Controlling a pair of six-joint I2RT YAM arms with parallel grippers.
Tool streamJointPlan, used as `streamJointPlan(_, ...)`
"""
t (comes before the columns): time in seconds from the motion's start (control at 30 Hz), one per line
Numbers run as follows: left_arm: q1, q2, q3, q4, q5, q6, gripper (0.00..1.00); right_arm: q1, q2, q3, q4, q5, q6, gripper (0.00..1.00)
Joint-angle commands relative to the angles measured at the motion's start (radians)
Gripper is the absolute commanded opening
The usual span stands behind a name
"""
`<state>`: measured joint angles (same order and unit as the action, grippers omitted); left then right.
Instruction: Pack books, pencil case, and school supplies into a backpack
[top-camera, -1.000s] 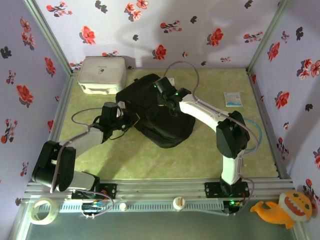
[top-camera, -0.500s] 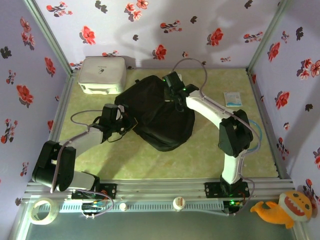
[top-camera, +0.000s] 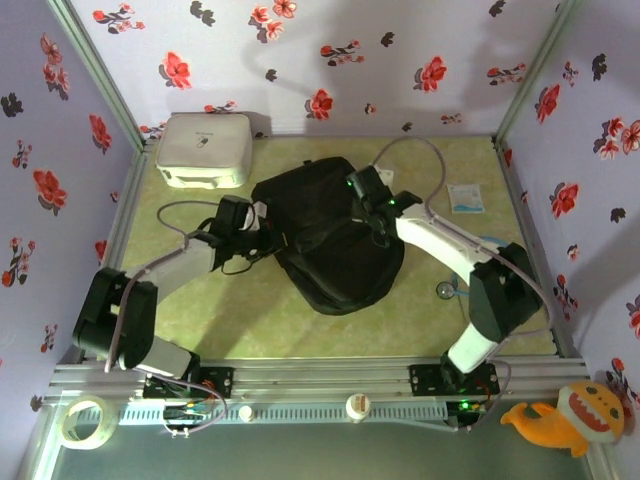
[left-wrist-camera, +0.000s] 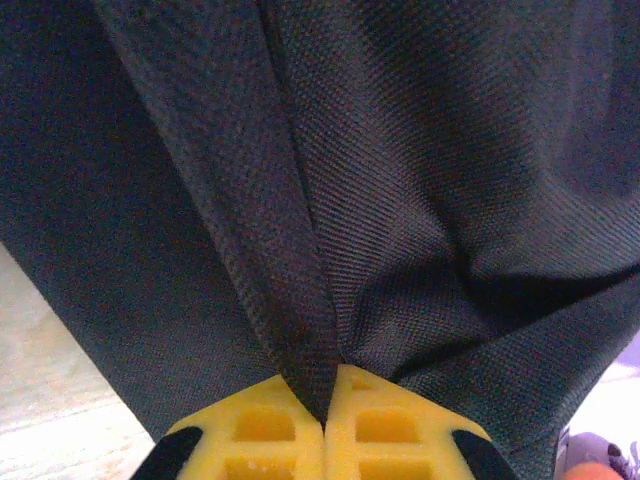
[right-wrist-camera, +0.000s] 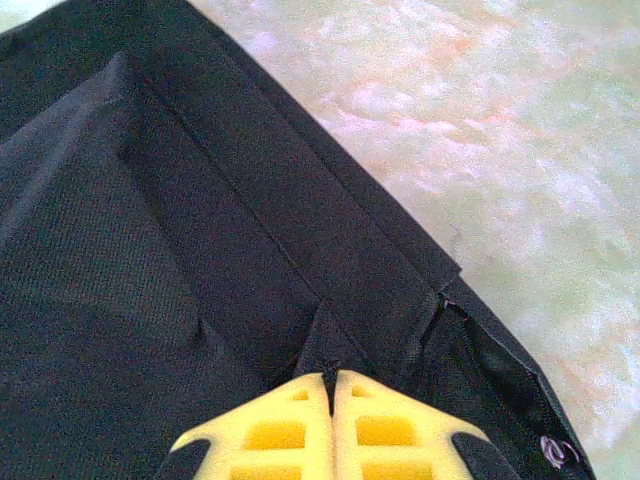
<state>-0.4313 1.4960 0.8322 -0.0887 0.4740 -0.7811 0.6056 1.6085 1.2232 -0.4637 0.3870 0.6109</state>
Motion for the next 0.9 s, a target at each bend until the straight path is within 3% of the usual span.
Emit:
streamJointPlan(0.0, -0.002, 0.07, 0.08, -0.068, 0.017, 0.111, 0.0, -0.027, -0.09, -0.095, -0.029, 0.066, 0.093, 0.0)
streamJointPlan(0.1, -0.002, 0.14, 0.149, -0.097, 0.011, 0.144, 0.0, -0.036, -0.147, -0.157, 0.002, 0.0, 0.089, 0.0)
streamJointPlan(0.23, -0.001, 0.166, 0.223, -0.154, -0.078, 0.155, 0.14, -0.05, -0.176, -0.175, 0.042, -0.089, 0.054, 0.0)
streamJointPlan(0.3, -0.002, 0.138, 0.241, -0.195, -0.146, 0.146, 0.26, -0.056, -0.171, -0.159, 0.055, -0.125, 0.029, 0.0)
streamJointPlan(0.43, -0.004, 0.049, 0.221, -0.247, -0.238, 0.139, 0.43, -0.068, -0.143, -0.109, 0.061, -0.162, -0.024, 0.0)
streamJointPlan(0.6, -0.056, -0.019, 0.2, -0.213, -0.19, 0.155, 0.54, -0.084, -0.095, -0.058, 0.059, -0.187, -0.064, 0.0)
streamJointPlan(0.87, -0.136, 0.115, 0.248, -0.163, -0.111, 0.131, 0.6, -0.103, -0.069, -0.037, 0.066, -0.206, -0.072, 0.0)
